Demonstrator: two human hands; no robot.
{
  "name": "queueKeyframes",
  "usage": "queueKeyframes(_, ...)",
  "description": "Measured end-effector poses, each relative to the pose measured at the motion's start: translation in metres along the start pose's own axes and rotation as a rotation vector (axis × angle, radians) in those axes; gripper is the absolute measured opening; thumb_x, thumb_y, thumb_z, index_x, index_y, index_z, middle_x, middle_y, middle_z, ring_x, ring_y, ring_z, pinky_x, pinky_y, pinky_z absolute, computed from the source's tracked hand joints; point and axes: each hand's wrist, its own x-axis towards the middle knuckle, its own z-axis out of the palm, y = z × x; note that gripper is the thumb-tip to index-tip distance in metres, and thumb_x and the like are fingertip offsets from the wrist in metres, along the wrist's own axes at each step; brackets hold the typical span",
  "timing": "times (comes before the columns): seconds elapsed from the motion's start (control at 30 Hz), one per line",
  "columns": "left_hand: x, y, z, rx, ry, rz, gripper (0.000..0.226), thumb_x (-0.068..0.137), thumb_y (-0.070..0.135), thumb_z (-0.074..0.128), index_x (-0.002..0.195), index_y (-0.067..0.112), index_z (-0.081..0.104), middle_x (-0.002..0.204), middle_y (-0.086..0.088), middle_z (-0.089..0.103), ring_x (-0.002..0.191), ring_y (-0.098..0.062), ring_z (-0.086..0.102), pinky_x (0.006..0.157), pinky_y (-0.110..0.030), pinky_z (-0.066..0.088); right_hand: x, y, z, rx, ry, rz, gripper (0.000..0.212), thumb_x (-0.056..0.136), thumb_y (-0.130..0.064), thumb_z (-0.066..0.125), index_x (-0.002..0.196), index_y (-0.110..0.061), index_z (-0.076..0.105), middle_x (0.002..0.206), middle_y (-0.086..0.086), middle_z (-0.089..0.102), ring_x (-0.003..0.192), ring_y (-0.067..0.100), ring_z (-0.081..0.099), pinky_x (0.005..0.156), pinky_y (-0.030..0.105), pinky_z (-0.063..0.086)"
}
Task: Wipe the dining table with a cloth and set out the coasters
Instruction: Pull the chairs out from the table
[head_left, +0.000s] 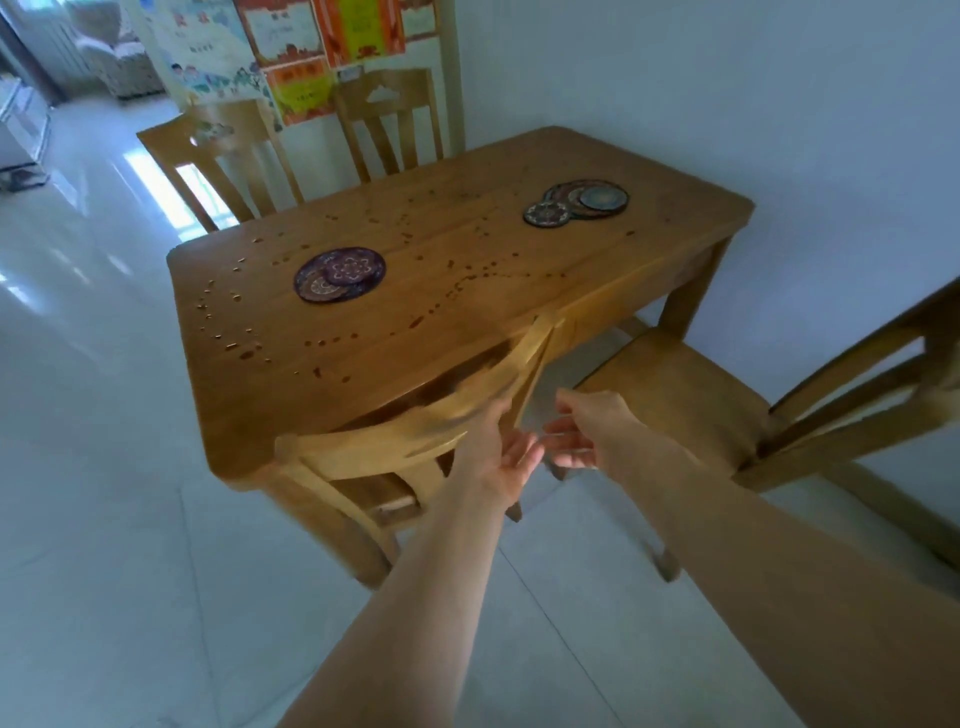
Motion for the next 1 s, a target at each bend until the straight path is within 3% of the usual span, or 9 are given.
queueKeyframes(0.07,-0.002,-0.026,0.036,0.004,-0.017,-0.011,0.036,0.096,0.025,0.06,0.123,0.003,0.053,0.114,-0.018,0.058,0.1,-0.028,0.061,0.078,-0.039,0.057,0.002,-0.001,-0.046,-0.033,0.023,0.001,0.022,0.094,-0.019,0.054,0.092,0.001,0.063,0.077,0.016,0.065,0.066,0.027,0.065,0.065,0.037,0.058)
queueKeyframes(0.17,-0.007,-0.067,0.092,0.023,-0.045,-0.032,0.017,0.098,0.02,0.056,0.103,0.003,0.055,0.099,-0.015,0.057,0.088,-0.025,0.058,0.092,-0.039,0.049,0.007,-0.003,-0.117,-0.03,0.048,-0.016,0.022,0.096,-0.017,0.051,0.084,-0.001,0.06,0.078,0.018,0.064,0.064,0.026,0.062,0.057,0.033,0.052)
queueKeyframes(0.3,-0.004,-0.121,0.165,0.057,-0.07,-0.033,0.019,0.099,0.022,0.053,0.113,0.009,0.052,0.095,-0.011,0.059,0.082,-0.021,0.057,0.088,-0.036,0.046,0.017,-0.01,-0.204,-0.02,0.135,-0.06,0.018,0.092,-0.006,0.049,0.078,0.0,0.059,0.086,0.02,0.064,0.067,0.029,0.061,0.057,0.033,0.051)
queueKeyframes(0.5,0.001,-0.202,0.258,0.123,-0.117,-0.091,0.032,0.098,0.023,0.055,0.125,0.007,0.051,0.097,-0.012,0.057,0.085,-0.022,0.057,0.088,-0.038,0.047,0.028,-0.018,-0.313,0.037,0.287,-0.22,0.02,0.093,-0.007,0.051,0.078,-0.002,0.064,0.076,0.018,0.064,0.064,0.029,0.06,0.051,0.033,0.05)
queueKeyframes(0.63,-0.005,-0.241,0.31,0.197,-0.137,-0.261,0.031,0.098,0.026,0.057,0.122,0.011,0.045,0.121,-0.019,0.046,0.12,-0.035,0.049,0.099,-0.054,0.047,0.035,-0.021,-0.376,0.057,0.413,-0.262,0.021,0.092,-0.008,0.05,0.075,-0.007,0.061,0.077,0.017,0.063,0.064,0.028,0.058,0.049,0.031,0.045)
queueKeyframes(0.73,-0.002,-0.258,0.336,0.204,-0.134,-0.358,0.049,0.098,0.04,0.053,0.141,0.02,0.038,0.15,-0.021,0.032,0.138,-0.042,0.035,0.098,-0.062,0.045,0.041,-0.018,-0.415,0.033,0.479,-0.218,0.013,0.091,-0.006,0.047,0.089,-0.003,0.06,0.079,0.015,0.058,0.059,0.026,0.052,0.042,0.025,0.041)
queueKeyframes(0.83,0.011,-0.269,0.35,0.166,-0.131,-0.415,0.065,0.097,0.052,0.048,0.15,0.018,0.03,0.154,-0.02,0.029,0.141,-0.039,0.033,0.1,-0.065,0.042,0.048,-0.011,-0.437,0.024,0.516,-0.173,0.021,0.086,-0.003,0.051,0.1,0.002,0.066,0.077,0.01,0.056,0.064,0.025,0.053,0.06,0.033,0.05)
queueKeyframes(0.93,0.022,-0.272,0.359,0.16,-0.113,-0.429,0.068,0.098,0.053,0.045,0.149,0.011,0.029,0.152,-0.021,0.033,0.14,-0.037,0.035,0.106,-0.065,0.035,0.055,-0.004,-0.447,0.043,0.527,-0.135,0.029,0.089,-0.012,0.054,0.111,0.005,0.064,0.096,0.011,0.058,0.083,0.027,0.055,0.086,0.045,0.055)
queueKeyframes(1.0,0.029,-0.271,0.364,0.109,-0.076,-0.427,0.064,0.099,0.046,0.048,0.148,0.009,0.031,0.15,-0.022,0.036,0.138,-0.04,0.036,0.105,-0.063,0.037,0.061,-0.002,-0.449,0.054,0.523,-0.078,0.036,0.085,-0.016,0.057,0.117,0.0,0.06,0.111,0.014,0.059,0.098,0.032,0.057,0.089,0.051,0.054)
